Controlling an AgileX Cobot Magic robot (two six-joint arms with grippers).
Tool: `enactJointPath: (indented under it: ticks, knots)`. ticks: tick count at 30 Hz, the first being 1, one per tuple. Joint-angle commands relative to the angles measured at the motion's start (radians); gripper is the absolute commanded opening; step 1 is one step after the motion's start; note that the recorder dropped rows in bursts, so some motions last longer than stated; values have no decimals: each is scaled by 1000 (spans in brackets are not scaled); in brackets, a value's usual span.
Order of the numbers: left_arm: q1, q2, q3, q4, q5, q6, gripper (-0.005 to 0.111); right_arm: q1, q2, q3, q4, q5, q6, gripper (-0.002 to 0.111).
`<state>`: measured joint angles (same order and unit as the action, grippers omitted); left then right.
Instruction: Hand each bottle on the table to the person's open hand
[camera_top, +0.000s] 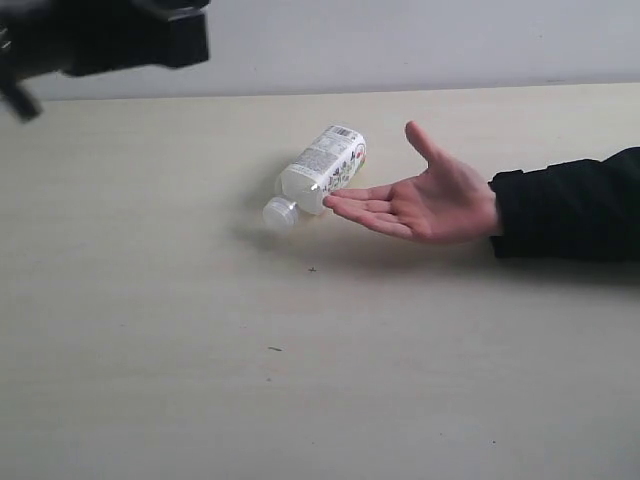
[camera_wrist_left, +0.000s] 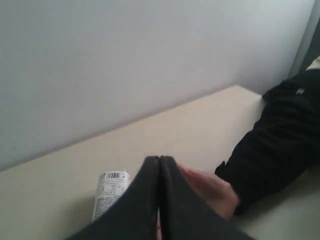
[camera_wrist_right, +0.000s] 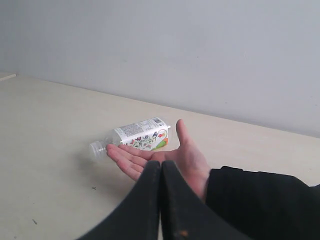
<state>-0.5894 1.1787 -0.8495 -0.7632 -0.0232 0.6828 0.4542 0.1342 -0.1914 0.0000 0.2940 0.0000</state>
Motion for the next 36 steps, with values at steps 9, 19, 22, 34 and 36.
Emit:
enactJointPath:
  ticks: [9,19,22,34,36]
  knots:
    - [251,744,-849,1057,848,-624,0,-2,-4,4,0,-5,0,0]
    - [204,1051,-1276,848,1109,-730,63,-2,-4,4,0,-5,0,0]
    - [168,1093,-1296,852,1096,-677,69,-2,-4,4,0,-5,0,0]
    - [112,1271,-1446,847,1162,-662,83,-2,-4,4,0,-5,0,0]
    - [108,1286,-1447,847,1162,-660,84,-2,-4,4,0,-5,0,0]
